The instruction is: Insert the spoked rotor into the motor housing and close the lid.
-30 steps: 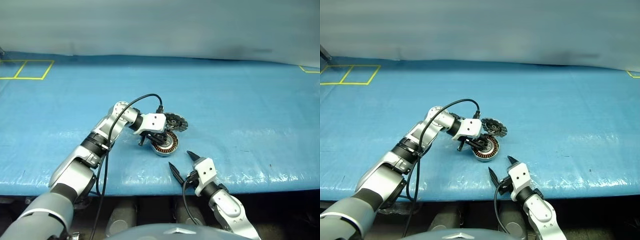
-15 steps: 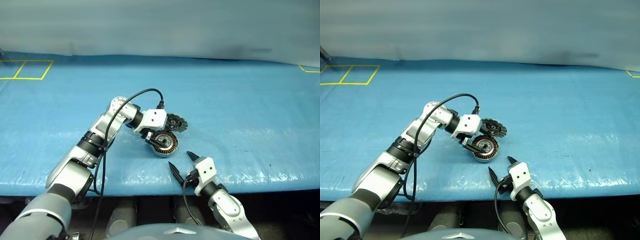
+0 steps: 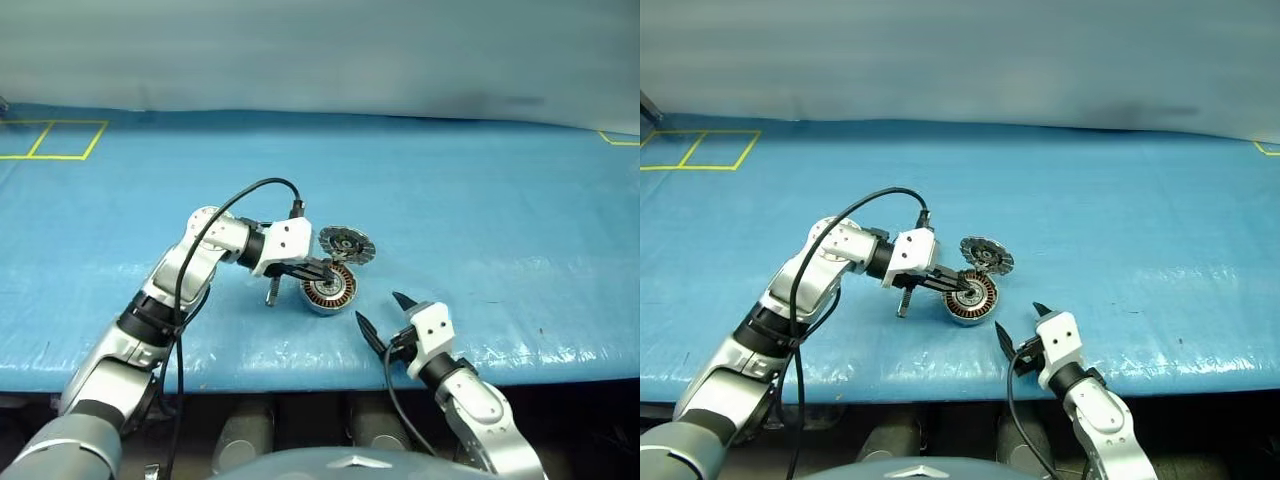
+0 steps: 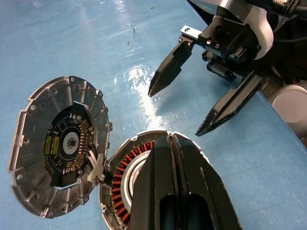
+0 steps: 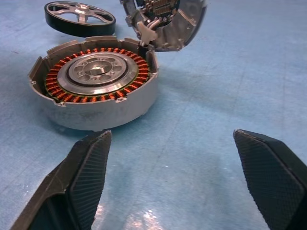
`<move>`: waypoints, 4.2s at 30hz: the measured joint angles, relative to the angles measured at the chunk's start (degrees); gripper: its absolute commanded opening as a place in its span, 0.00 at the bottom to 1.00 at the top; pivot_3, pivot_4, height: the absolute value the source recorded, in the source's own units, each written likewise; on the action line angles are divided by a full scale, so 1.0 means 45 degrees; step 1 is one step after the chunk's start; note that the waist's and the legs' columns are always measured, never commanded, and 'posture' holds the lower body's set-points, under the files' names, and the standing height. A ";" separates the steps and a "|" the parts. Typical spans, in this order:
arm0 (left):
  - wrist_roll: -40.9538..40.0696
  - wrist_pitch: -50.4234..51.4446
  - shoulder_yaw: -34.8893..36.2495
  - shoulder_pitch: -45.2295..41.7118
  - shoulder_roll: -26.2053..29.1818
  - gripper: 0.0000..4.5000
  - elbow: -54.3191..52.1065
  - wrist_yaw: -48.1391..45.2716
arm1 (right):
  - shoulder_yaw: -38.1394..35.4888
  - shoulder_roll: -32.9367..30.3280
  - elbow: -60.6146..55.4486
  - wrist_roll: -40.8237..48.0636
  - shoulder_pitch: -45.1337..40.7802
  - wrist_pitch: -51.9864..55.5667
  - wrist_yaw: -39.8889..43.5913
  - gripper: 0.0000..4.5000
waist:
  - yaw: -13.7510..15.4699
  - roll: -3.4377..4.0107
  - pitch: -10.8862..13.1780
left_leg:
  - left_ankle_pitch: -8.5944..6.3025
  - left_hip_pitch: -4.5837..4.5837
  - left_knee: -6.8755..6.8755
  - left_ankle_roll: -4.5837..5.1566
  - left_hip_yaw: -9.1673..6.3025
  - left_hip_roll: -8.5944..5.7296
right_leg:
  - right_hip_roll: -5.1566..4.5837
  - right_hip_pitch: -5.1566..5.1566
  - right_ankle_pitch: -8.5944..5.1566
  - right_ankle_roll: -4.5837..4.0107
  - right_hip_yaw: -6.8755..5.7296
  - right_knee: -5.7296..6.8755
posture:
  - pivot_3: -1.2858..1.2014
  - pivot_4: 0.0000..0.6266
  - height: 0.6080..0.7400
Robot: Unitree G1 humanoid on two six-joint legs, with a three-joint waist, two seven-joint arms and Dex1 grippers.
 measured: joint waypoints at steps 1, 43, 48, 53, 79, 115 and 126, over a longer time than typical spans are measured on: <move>-0.0056 0.0211 0.0205 0.0446 0.0041 0.00 -0.0355 0.0376 | -0.0123 -0.0356 -0.0414 0.0069 0.0044 0.0400 0.0152 0.72 | -0.0001 0.0003 -0.0001 | 0.0000 0.0001 -0.0004 0.0000 -0.0002 -0.0002 | -0.0004 0.0002 -0.0001 -0.0001 0.0000 0.0000 | 0.52 0.24 1.00; -0.1460 -0.4058 0.2411 0.8825 -0.2778 0.00 -0.1846 0.6979 | 0.3685 -0.1357 -0.0892 0.1688 -0.9991 1.2657 -0.0124 0.01 | 0.0152 0.0011 -0.0009 | -0.0002 -0.0022 -0.0034 -0.0003 0.0026 0.0012 | -0.0025 -0.0021 -0.0011 -0.0023 -0.0045 -0.0030 | 0.52 0.24 1.00; -0.1441 -0.4347 0.2219 0.8824 -0.2764 0.00 -0.1654 0.6904 | 0.3546 -0.1413 -0.0979 0.1724 -0.9718 1.2845 -0.0146 0.01 | 0.0150 0.0011 -0.0009 | -0.0002 -0.0022 -0.0038 -0.0003 0.0027 0.0011 | -0.0026 -0.0023 -0.0011 -0.0023 -0.0045 -0.0031 | 0.52 0.24 1.00; -0.1446 -0.4402 0.2197 0.8813 -0.2692 0.00 -0.1372 0.6803 | 0.3324 -0.1413 -0.1213 0.1731 -0.9404 1.2843 -0.0206 0.01 | 0.0150 0.0012 -0.0009 | -0.0003 -0.0023 -0.0038 -0.0004 0.0025 0.0014 | -0.0027 -0.0023 -0.0013 -0.0024 -0.0045 -0.0033 | 0.52 0.24 1.00; -0.1564 -0.5248 0.1796 0.7327 -0.2785 0.00 0.1199 0.5875 | 0.2337 -0.0954 -0.1539 0.1960 -0.8215 1.2540 -0.0356 0.01 | 0.0167 0.0022 -0.0018 | -0.0005 -0.0017 -0.0065 -0.0007 0.0016 0.0015 | -0.0030 -0.0013 -0.0015 -0.0024 -0.0054 -0.0060 | 0.52 0.24 1.00; -0.1261 0.1087 0.1073 -0.3251 0.2689 0.00 0.4233 0.2211 | 0.0947 -0.0567 -0.1747 0.1601 -0.1418 0.3551 0.0463 0.01 | -0.0026 0.0000 0.0009 | -0.0012 -0.0042 -0.0173 -0.0018 0.0009 -0.0008 | 0.0006 -0.0021 0.0029 0.0051 -0.0099 -0.0203 | 0.52 0.24 1.00; 0.0810 -0.2398 -0.0416 -0.6017 0.1734 0.04 1.0470 -0.1553 | 0.0646 0.0375 -0.0302 0.1529 0.0346 -0.0418 0.0820 0.00 | -0.0032 -0.0002 0.0011 | -0.0013 -0.0045 -0.0169 -0.0016 0.0008 -0.0004 | 0.0011 -0.0023 0.0032 0.0056 -0.0100 -0.0194 | 0.52 0.24 1.00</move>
